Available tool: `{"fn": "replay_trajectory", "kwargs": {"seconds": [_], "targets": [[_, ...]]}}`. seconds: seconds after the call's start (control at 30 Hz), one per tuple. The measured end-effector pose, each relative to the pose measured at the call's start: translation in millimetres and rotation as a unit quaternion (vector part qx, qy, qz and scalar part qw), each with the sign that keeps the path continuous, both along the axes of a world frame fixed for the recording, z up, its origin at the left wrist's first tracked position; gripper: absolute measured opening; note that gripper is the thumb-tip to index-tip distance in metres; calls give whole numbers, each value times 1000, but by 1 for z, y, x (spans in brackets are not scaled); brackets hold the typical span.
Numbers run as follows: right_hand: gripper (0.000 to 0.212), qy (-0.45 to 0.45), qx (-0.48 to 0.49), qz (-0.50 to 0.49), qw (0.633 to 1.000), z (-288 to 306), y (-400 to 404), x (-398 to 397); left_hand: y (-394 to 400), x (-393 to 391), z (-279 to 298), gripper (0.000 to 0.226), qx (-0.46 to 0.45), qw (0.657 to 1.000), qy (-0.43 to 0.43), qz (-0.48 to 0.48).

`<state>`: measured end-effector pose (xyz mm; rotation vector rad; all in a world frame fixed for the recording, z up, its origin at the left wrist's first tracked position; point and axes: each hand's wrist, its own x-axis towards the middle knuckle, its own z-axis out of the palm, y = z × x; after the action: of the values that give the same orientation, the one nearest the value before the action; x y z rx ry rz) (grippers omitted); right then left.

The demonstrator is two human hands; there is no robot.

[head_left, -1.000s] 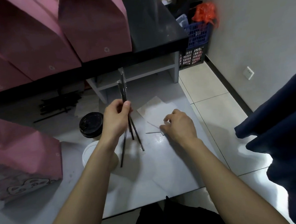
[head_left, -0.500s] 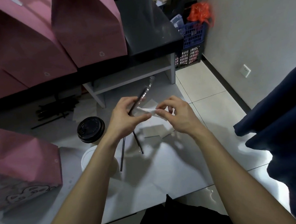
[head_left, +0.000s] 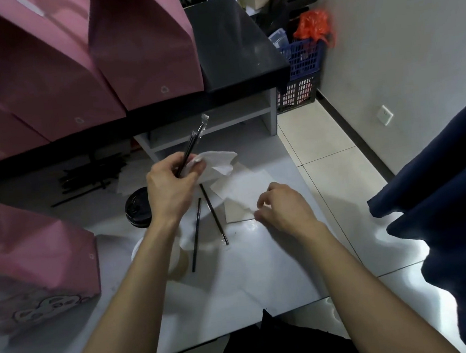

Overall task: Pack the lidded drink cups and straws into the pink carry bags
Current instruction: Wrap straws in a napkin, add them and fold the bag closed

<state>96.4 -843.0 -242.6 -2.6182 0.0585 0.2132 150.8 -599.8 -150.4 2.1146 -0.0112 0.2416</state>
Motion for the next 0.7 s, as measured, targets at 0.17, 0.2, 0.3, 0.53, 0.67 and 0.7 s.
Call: {"fn": "replay_trajectory", "kwargs": {"seconds": [0.17,0.2,0.3,0.53,0.67,0.7], "targets": [[25,-14,10,22,1000,-2,-2,-2,-3,-2,3,13,-24,1000,7,-7],[25,-20,26,15,999,0,-4,0,-3,-2,6,12,-26,1000,3,-15],[21,-74,102,-31,992,13,-16,9,-3,-4,20,9,-42,998,-18,-49],[15,-248,237,-114,932,74,-36,24,-2,-1,53,14,-130,977,16,-171],[16,-246,303,-77,918,102,-30,24,-15,-3,42,14,-159,967,58,-193],[14,-235,322,-65,915,108,-28,23,-19,-3,38,15,-164,967,64,-186]]}}
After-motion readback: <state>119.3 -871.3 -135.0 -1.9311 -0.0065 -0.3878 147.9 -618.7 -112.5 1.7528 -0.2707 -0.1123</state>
